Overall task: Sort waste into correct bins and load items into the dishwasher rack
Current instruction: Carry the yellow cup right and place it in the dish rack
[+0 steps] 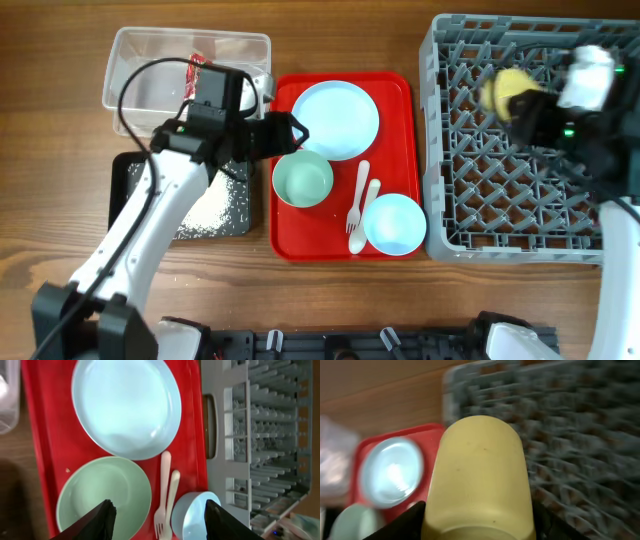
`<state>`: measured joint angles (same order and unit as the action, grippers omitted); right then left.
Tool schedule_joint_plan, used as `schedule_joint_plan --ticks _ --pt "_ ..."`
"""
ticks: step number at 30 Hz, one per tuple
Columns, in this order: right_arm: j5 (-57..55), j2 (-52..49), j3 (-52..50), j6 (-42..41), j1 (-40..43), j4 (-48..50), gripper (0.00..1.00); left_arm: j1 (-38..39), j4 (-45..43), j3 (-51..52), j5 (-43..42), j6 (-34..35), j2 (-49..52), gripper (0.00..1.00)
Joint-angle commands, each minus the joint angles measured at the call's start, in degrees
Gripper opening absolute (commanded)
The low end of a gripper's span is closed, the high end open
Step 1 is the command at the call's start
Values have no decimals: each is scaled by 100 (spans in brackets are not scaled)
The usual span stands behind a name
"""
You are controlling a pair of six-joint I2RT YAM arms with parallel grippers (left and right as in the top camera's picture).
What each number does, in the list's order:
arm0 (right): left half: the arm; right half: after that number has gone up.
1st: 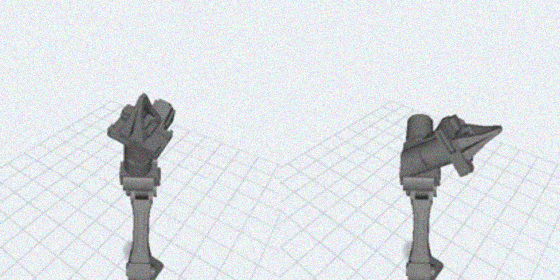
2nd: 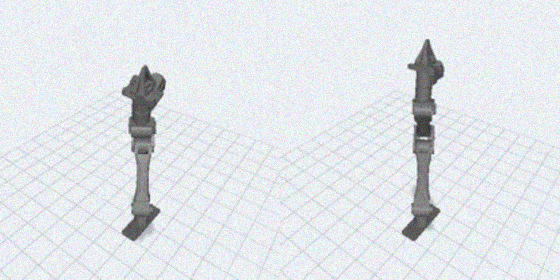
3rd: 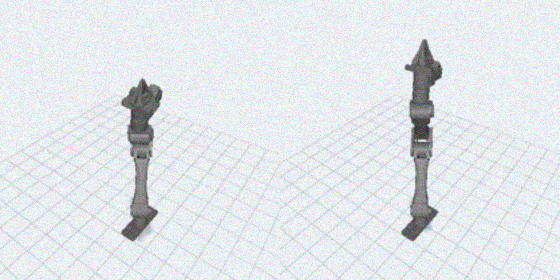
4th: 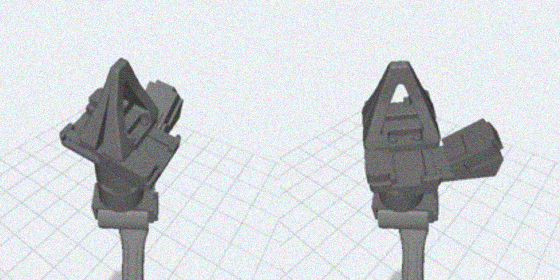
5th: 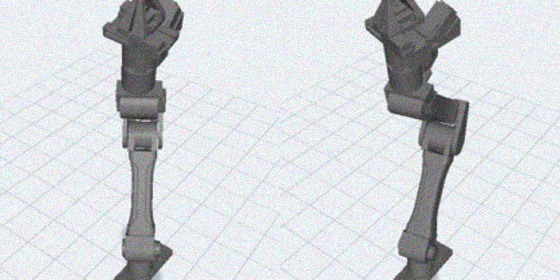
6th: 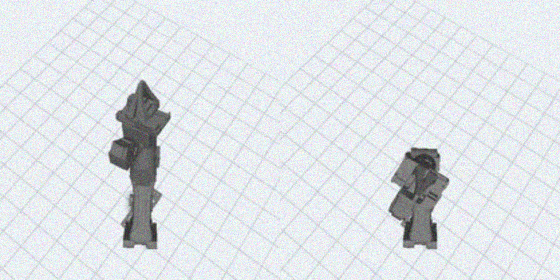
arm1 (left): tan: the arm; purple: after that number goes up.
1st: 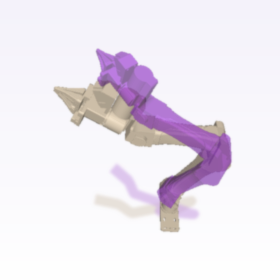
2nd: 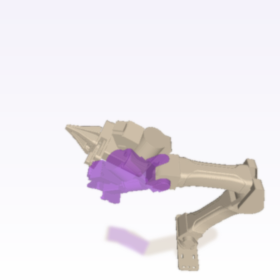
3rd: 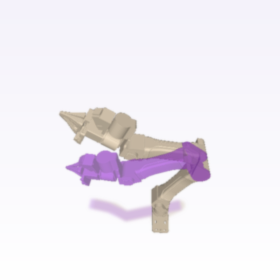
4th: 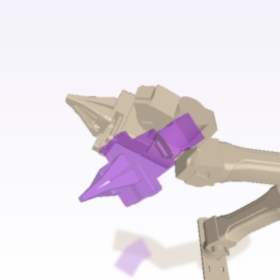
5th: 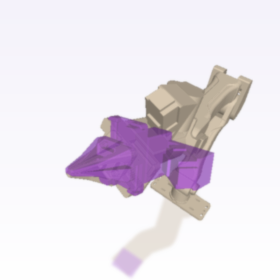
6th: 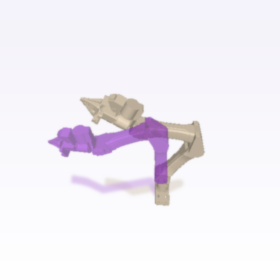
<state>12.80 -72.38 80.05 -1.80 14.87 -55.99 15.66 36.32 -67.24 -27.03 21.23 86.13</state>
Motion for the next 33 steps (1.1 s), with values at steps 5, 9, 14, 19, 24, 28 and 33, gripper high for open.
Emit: schedule_joint_plan --ticks 5,9,14,19,24,28,33 --pt "-2199 -295 155 -772 1139 -179 4 -2 20 -50 313 -175 -133 56" --pt "-2179 -702 155 -1126 1775 -245 4 -2 22 -50 313 -175 -133 56" --pt "-2173 -1174 155 -1384 2247 -302 4 -2 22 -50 313 -175 -133 56" --pt "-2140 -1676 153 -1381 2378 -476 4 -2 22 -48 315 -175 -133 56" --pt "-2146 -2118 118 -1381 2400 -466 4 -2 22 -48 315 -175 -133 56" --pt "-2138 -2339 116 -1384 2426 -452 15 -2 37 -48 315 -175 -133 57" --pt "-1998 -2457 114 -1368 2426 -444 100 -2 48 -48 315 -175 -133 62"
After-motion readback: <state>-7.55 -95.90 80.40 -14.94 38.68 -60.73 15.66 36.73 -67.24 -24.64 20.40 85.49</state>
